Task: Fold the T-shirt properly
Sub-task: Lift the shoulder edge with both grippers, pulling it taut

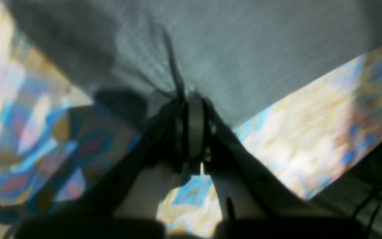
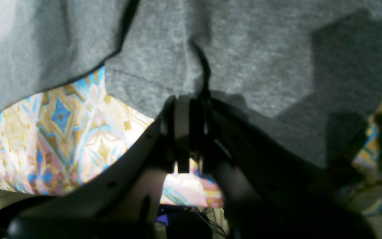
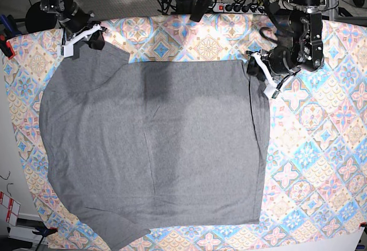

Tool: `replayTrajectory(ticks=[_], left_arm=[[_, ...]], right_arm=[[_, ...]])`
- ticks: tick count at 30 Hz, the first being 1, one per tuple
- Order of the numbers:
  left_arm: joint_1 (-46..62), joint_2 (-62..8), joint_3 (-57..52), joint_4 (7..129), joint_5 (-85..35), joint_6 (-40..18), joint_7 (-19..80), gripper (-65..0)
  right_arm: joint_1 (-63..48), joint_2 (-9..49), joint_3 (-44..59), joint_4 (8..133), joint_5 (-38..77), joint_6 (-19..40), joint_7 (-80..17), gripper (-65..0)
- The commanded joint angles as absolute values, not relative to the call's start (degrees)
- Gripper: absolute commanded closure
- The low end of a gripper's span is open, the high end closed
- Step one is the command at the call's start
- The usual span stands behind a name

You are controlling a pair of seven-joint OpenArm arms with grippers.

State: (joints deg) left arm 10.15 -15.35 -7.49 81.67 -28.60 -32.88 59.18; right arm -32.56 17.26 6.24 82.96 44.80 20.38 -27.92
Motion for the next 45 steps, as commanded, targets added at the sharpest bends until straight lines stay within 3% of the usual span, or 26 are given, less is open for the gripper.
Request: replayTrajectory(ticks=[1,12,28,32,40,45], left_arm=[[9.27,-15.69,-7.69,82.51,-29.58,-33.27,58.42,0.0],[9.89,-15.25,-7.78,82.51,-23.87,-33.27,58.42,0.0],[12.26,-15.69,-7.78,83.65,-24.40,-33.27,58.33,0.0],[15.87,-15.78,-7.78,87.87,-24.13,-33.27,58.24,0.0],[21.49,-15.78,-7.87,90.95,-24.22,-33.27,58.24,0.0],[26.95,-16.48,-7.96,91.03,-24.31,-33.27,52.35,0.0]], right_arm=[[-33.27,18.95,6.64,84.00,44.62,20.44,-27.65,-3.8],[-38.55,19.38,17.27,92.88,44.53,20.62,-27.65,-3.8],[-38.29,20.53,14.81,94.02,44.35,20.62,-27.21,-0.8],[-38.64,20.35,14.64,97.45,38.20,20.44,-27.30,-0.8],[-42.24,13.32,14.99,100.97,22.73,20.35,-27.56,-0.8],[-44.53,7.52,20.35,101.49,15.43,20.44,-27.12,-0.8]])
